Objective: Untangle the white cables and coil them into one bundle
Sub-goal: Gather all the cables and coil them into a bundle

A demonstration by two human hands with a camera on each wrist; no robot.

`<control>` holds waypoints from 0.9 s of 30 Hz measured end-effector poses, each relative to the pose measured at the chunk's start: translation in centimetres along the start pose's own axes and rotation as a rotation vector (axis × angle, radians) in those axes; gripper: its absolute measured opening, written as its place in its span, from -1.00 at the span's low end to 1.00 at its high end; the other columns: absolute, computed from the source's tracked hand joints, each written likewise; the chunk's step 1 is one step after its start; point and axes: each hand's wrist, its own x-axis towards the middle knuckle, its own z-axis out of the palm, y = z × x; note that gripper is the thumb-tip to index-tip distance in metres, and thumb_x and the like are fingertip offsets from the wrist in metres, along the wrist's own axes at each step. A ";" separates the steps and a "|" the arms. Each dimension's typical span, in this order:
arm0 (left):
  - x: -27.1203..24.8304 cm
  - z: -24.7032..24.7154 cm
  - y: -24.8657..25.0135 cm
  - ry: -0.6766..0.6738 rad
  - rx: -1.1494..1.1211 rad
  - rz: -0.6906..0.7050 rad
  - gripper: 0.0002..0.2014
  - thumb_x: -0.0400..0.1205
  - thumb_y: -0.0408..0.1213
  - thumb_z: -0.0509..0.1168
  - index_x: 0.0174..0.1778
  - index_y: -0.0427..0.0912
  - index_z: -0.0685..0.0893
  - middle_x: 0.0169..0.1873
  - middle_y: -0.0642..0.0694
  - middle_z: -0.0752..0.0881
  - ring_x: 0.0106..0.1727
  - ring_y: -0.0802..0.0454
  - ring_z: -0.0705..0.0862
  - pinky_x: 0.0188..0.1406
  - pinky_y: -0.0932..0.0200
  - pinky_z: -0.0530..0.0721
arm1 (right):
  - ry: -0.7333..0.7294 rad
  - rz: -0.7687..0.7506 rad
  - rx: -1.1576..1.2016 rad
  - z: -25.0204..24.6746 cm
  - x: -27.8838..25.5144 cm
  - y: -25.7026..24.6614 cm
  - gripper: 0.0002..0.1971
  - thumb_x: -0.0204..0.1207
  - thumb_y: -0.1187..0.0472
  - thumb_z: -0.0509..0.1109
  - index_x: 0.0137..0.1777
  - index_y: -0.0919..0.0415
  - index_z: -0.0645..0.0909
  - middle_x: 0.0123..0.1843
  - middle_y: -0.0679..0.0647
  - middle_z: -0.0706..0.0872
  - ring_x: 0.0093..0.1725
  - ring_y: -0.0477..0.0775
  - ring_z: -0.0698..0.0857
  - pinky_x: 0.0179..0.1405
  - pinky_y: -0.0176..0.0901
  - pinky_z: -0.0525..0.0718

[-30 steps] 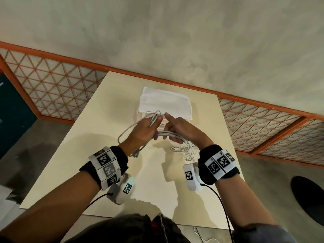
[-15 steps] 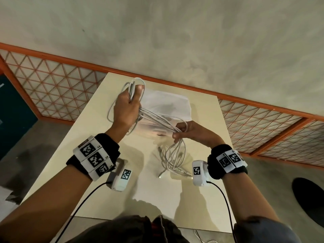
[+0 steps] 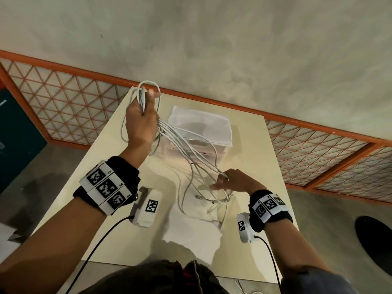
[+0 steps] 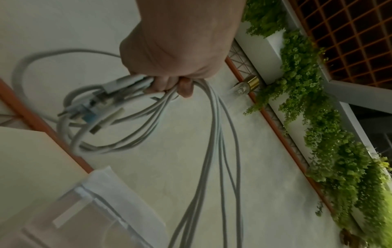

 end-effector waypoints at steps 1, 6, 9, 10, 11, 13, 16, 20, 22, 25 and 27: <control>0.1 -0.1 0.1 0.015 -0.004 -0.002 -0.72 0.73 0.00 0.11 -0.03 0.03 0.71 -0.60 -0.01 0.46 -0.68 0.27 0.42 -0.44 0.24 0.44 | 0.012 0.034 -0.009 0.2 -0.1 0.5 -0.60 0.31 -0.23 0.54 -0.24 0.12 0.65 -0.28 -0.01 0.68 -0.18 0.00 0.63 -0.18 -0.20 0.50; -0.1 -0.1 -0.2 0.067 0.005 -0.023 -0.68 0.73 -0.01 0.11 0.01 -0.06 0.73 -0.60 -0.01 0.48 -0.69 0.29 0.45 -0.49 0.30 0.46 | 0.151 0.138 -0.095 0.0 -0.3 2.0 -0.56 0.28 -0.29 0.52 -0.39 0.06 0.52 -0.25 0.04 0.67 -0.09 0.09 0.65 0.02 -0.04 0.50; -0.2 0.1 -0.4 0.070 0.011 -0.036 -0.66 0.73 -0.02 0.11 0.00 -0.09 0.74 -0.59 0.01 0.49 -0.67 0.30 0.47 -0.43 0.25 0.47 | 0.039 0.159 -0.200 -0.7 -0.3 1.8 -0.54 0.24 -0.20 0.60 0.02 0.00 0.59 0.05 0.01 0.65 0.16 0.11 0.61 0.31 0.09 0.49; -0.3 0.2 -0.4 0.064 0.012 -0.031 -0.66 0.73 -0.02 0.11 0.00 -0.11 0.74 -0.60 0.01 0.49 -0.68 0.30 0.47 -0.46 0.28 0.46 | -0.030 0.158 -0.175 -0.9 -0.6 1.3 -0.40 0.23 -0.16 0.63 0.23 0.00 0.54 0.19 0.02 0.62 0.25 0.11 0.58 0.37 0.10 0.48; -0.5 0.4 -0.4 0.057 0.011 -0.020 -0.66 0.73 -0.03 0.11 0.00 -0.13 0.74 -0.60 0.00 0.49 -0.68 0.30 0.46 -0.50 0.31 0.45 | -0.092 0.137 -0.115 -1.2 -0.9 0.5 -0.25 0.23 -0.12 0.64 0.40 -0.01 0.44 0.31 0.00 0.56 0.33 0.09 0.54 0.41 0.07 0.46; -1.0 0.9 -0.5 0.042 0.021 0.002 -0.67 0.74 -0.05 0.12 -0.01 -0.12 0.74 -0.61 0.01 0.48 -0.69 0.29 0.45 -0.53 0.33 0.42 | -0.125 0.007 0.053 -1.7 -1.5 -1.8 -0.16 0.28 -0.03 0.64 0.54 -0.04 0.31 0.39 -0.04 0.49 0.39 0.04 0.49 0.37 -0.06 0.48; -1.5 1.4 -0.6 0.028 0.027 0.013 -0.69 0.74 -0.05 0.12 -0.03 -0.09 0.73 -0.61 0.04 0.48 -0.68 0.31 0.44 -0.48 0.29 0.42 | 0.002 -0.269 0.325 -2.0 -1.9 -5.1 -0.58 0.42 0.09 0.56 0.27 0.03 0.57 0.26 -0.04 0.66 0.29 -0.02 0.62 0.18 -0.26 0.56; -1.3 0.9 -0.4 0.040 0.028 0.013 -0.69 0.74 -0.05 0.11 -0.04 -0.09 0.72 -0.61 0.03 0.48 -0.67 0.31 0.46 -0.51 0.37 0.42 | 0.071 -0.454 0.528 -1.6 -2.0 -6.7 -0.86 0.60 0.25 0.37 -0.14 0.29 0.52 -0.14 0.11 0.73 0.01 0.02 0.74 0.21 -0.16 0.60; -0.8 0.3 -0.4 0.055 0.016 0.011 -0.70 0.74 -0.05 0.12 -0.06 -0.09 0.71 -0.61 0.00 0.48 -0.68 0.30 0.46 -0.55 0.40 0.40 | 0.146 -0.486 0.574 -1.5 -2.0 -6.2 -0.83 0.65 0.21 0.30 -0.13 0.28 0.48 -0.26 0.07 0.64 -0.15 0.02 0.65 0.03 -0.22 0.56; -0.6 -0.3 -0.4 0.071 0.005 0.001 -0.69 0.74 -0.06 0.11 -0.08 -0.11 0.71 -0.62 -0.02 0.46 -0.70 0.28 0.45 -0.59 0.39 0.39 | 0.313 -0.446 0.547 -1.8 -1.6 -5.0 -0.75 0.66 0.17 0.29 -0.23 0.24 0.40 -0.36 0.00 0.48 -0.31 -0.10 0.49 -0.18 -0.37 0.46; -0.8 -0.2 -0.4 0.061 0.007 0.011 -0.69 0.74 -0.07 0.11 -0.10 -0.11 0.70 -0.63 -0.03 0.46 -0.71 0.27 0.43 -0.60 0.38 0.39 | 0.415 -0.411 0.313 -2.0 -0.9 -4.3 -0.72 0.64 0.15 0.32 -0.22 0.27 0.38 -0.38 0.04 0.44 -0.37 -0.07 0.40 -0.29 -0.34 0.40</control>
